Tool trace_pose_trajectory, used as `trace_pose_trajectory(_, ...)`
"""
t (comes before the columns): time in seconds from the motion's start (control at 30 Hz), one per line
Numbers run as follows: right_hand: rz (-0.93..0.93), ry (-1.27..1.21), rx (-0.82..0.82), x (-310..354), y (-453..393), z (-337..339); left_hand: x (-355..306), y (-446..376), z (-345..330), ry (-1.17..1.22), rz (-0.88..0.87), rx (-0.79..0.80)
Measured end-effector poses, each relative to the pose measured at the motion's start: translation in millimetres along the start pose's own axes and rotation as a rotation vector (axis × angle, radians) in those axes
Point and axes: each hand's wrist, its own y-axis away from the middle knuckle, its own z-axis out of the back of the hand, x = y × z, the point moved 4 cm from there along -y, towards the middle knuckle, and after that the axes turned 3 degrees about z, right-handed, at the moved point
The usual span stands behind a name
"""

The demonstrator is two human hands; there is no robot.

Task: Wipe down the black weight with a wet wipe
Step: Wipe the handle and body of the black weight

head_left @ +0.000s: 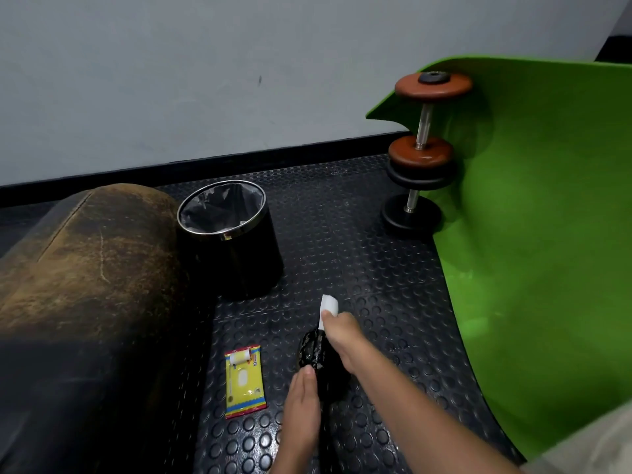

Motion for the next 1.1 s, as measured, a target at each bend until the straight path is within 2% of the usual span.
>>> trace_pose_trajectory(0.2,0.075,0.153,0.019,-40,30,-5,-1,2,-1,0.007,-0.015,-0.049)
trace_pose_trajectory(0.47,0.048,0.172,-0.099,4,13,-9,-14,14,-1,0.034,-0.028,-0.061)
trace_pose_trajectory(0.63,0.032,0.181,-0.070,22,5,-12,-16,15,0,0.018,-0.042,-0.068)
trace_pose_trajectory(0.8,0.245,0.345,-0.111,-3,34,-25,-12,10,2,0.017,-0.139,-0.087)
trace_pose_trajectory(0.9,0.376,0.314,-0.141,-16,53,-32,-14,7,3,-0.037,-0.210,-0.062)
trace_pose_trajectory(1.0,0.408,0.333,-0.176,-15,48,-33,-7,0,1,-0.057,-0.179,-0.053)
trace_pose_trajectory(1.1,0.391,0.424,-0.164,-5,29,-27,-3,1,1,0.023,-0.135,-0.072)
